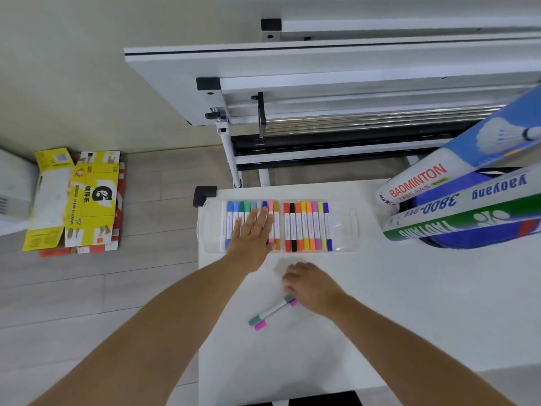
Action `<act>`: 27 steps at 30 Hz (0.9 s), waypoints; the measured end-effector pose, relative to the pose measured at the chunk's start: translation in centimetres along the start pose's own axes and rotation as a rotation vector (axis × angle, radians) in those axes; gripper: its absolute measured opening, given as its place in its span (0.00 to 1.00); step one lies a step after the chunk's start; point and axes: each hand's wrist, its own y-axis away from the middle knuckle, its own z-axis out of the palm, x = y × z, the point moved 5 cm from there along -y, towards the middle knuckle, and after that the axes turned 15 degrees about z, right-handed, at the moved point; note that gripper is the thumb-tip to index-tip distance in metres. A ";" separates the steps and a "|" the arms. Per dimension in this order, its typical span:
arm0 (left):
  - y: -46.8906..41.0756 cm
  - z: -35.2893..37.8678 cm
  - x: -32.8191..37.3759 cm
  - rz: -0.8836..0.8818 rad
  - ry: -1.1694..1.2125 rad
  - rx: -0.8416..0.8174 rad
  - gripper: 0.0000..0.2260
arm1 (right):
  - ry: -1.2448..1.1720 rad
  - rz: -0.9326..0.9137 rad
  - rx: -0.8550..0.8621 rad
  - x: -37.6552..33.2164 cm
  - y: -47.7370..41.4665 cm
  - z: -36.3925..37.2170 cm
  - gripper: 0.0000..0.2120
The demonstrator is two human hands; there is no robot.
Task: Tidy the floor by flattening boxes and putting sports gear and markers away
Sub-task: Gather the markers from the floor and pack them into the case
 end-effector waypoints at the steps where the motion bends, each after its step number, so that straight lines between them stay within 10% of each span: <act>1: 0.0 0.0 0.0 0.002 0.001 0.000 0.33 | 0.005 -0.051 -0.035 -1.0 0.3 0.7 0.05; 18: 0.1 0.0 0.1 0.017 -0.020 0.024 0.33 | 0.049 -0.041 -0.037 -1.3 2.4 2.9 0.05; 27: 0.0 0.2 0.1 0.015 -0.032 0.021 0.34 | -0.544 0.802 0.166 11.2 0.3 -3.9 0.07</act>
